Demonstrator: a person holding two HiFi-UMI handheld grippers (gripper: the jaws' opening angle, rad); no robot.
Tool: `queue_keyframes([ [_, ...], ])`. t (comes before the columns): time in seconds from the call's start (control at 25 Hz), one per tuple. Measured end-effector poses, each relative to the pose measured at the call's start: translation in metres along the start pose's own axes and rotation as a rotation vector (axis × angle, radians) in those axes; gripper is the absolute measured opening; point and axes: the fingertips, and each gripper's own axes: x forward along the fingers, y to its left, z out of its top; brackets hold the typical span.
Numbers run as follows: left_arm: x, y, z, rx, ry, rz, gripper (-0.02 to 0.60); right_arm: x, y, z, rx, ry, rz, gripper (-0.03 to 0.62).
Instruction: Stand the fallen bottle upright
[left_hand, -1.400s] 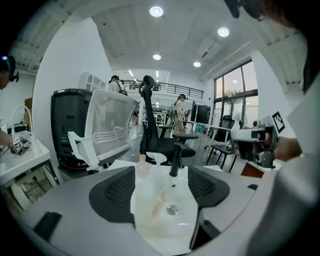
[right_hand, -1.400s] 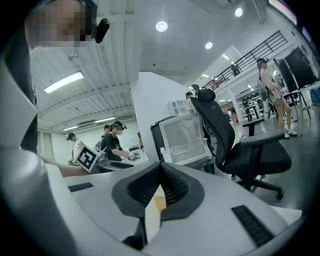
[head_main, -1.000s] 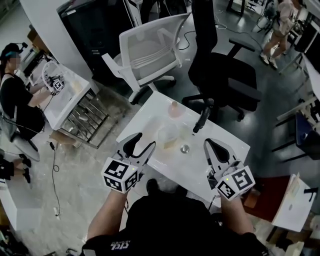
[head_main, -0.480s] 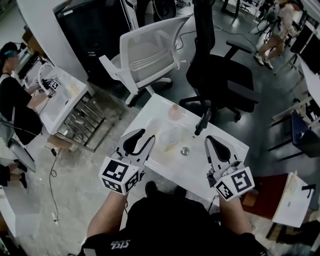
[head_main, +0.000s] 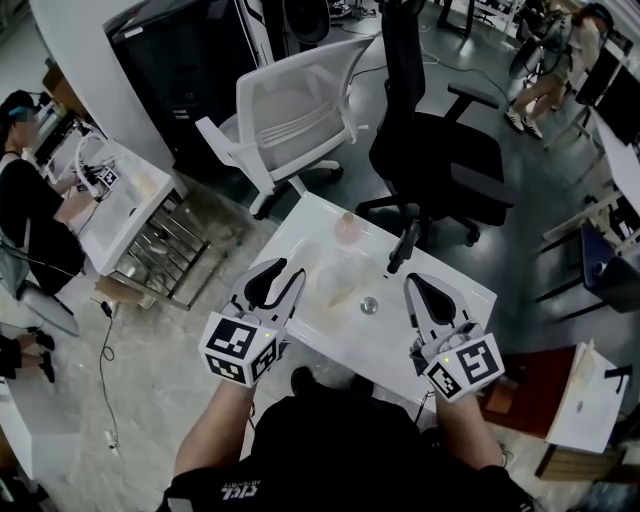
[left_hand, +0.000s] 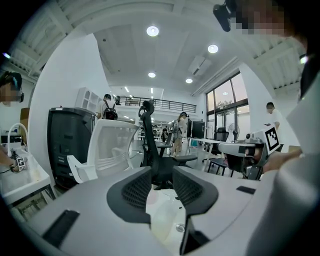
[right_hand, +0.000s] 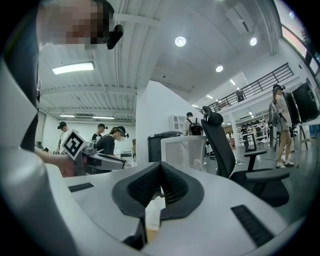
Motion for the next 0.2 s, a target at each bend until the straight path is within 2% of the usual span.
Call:
queue_keyframes([
  [0.2,0.0003,-0.0037,-0.0024,0.010,0.010,0.007,0.138,-0.0014,-0.0005,-0.0020,-0.001,0.004,0.002,0.011],
])
